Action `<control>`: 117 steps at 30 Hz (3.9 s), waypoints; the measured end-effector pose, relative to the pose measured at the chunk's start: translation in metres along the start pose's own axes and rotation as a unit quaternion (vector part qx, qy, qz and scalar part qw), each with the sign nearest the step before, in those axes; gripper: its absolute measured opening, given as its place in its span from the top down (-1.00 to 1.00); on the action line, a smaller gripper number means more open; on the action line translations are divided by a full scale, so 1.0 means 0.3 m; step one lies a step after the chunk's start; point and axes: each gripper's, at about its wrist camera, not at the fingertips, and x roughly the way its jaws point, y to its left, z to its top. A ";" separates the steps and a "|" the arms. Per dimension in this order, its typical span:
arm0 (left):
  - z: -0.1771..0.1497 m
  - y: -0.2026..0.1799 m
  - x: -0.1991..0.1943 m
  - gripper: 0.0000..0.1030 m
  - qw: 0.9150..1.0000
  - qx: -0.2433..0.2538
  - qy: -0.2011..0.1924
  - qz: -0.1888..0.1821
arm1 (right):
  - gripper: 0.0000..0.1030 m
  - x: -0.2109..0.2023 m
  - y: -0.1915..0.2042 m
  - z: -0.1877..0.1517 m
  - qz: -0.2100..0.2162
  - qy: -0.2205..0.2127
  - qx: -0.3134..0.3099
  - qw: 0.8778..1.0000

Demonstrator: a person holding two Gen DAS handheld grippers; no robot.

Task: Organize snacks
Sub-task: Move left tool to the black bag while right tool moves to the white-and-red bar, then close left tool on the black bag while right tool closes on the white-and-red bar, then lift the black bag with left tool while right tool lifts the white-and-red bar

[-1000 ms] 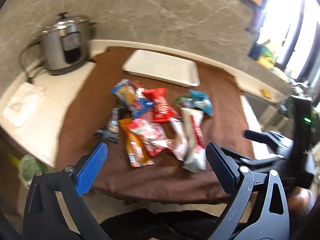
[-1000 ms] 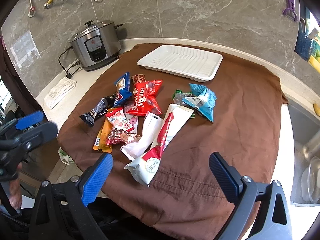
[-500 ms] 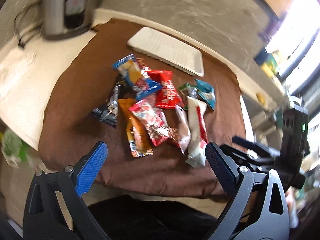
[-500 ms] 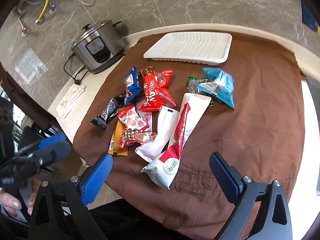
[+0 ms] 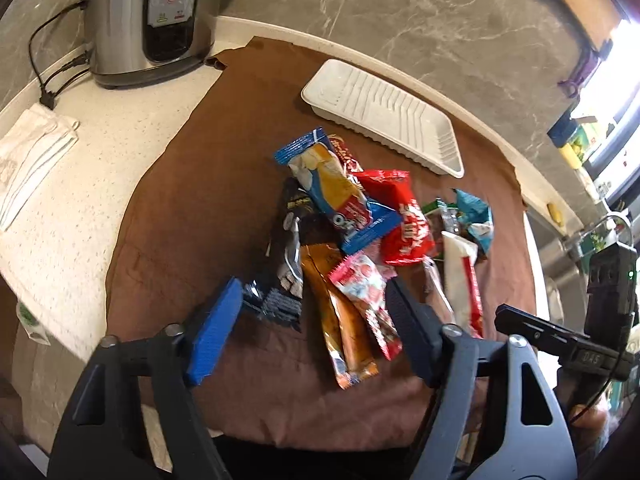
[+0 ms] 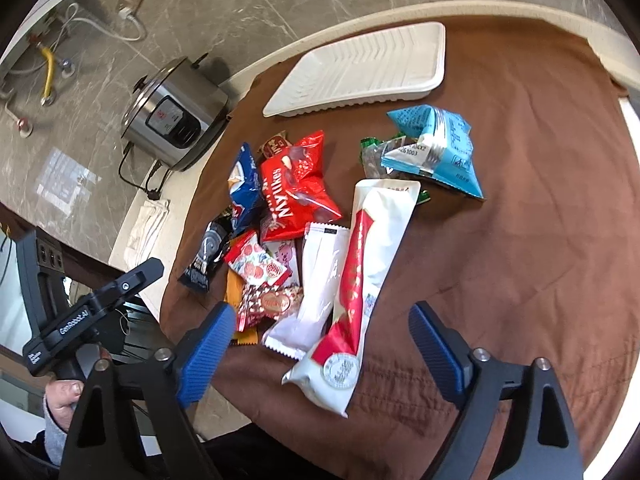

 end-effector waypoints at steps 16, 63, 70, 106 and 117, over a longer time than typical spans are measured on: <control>0.098 0.037 0.272 0.37 0.995 0.055 0.082 0.016 | -0.04 0.150 -0.060 0.049 0.016 0.040 0.054 0.998; 0.120 0.016 0.309 0.71 0.983 0.129 0.122 0.039 | 0.63 0.140 -0.191 0.041 0.116 0.029 0.139 0.983; 0.134 -0.040 0.176 0.71 0.983 0.161 0.079 0.041 | 0.63 0.125 -0.173 0.037 0.121 0.021 0.134 0.983; 0.129 -0.142 0.182 0.70 0.981 0.152 0.107 0.047 | 0.56 0.199 -0.139 0.039 0.074 0.050 0.063 0.994; 0.155 -0.125 0.168 0.70 0.985 0.139 0.101 0.030 | 0.67 0.124 -0.184 0.056 0.115 0.029 0.091 0.989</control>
